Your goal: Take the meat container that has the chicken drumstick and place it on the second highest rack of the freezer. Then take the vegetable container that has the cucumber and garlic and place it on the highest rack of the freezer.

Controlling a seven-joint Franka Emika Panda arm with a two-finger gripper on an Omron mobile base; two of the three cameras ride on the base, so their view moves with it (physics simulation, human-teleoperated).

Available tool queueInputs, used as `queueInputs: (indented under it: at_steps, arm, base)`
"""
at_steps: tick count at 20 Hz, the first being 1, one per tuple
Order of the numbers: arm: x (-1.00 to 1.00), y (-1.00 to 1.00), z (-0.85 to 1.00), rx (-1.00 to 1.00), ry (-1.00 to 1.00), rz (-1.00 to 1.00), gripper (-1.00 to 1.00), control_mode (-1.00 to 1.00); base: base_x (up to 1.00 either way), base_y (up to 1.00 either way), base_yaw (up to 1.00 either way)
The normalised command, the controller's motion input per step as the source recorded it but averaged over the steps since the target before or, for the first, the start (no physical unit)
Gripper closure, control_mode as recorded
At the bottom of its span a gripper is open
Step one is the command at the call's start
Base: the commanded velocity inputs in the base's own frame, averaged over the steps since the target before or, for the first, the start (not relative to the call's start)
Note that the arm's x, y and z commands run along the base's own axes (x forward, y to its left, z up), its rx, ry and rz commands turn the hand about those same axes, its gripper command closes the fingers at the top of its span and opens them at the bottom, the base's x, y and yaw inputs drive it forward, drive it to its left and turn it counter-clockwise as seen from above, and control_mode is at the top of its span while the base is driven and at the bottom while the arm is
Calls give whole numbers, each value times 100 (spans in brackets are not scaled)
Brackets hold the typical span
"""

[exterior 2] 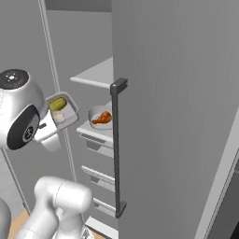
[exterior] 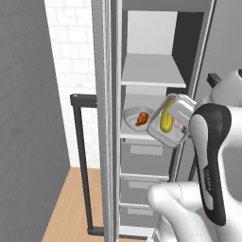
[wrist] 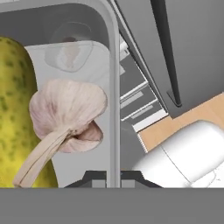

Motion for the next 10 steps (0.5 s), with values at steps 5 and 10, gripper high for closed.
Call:
queueInputs:
  at_steps: [5,10]
  arm:
    - [0,-13,36,-13,-2,5,100,-100]
    - [0,-20,33,-4,-13,6,100,-100]
  base:
    - [0,0,0]
    - [0,0,0]
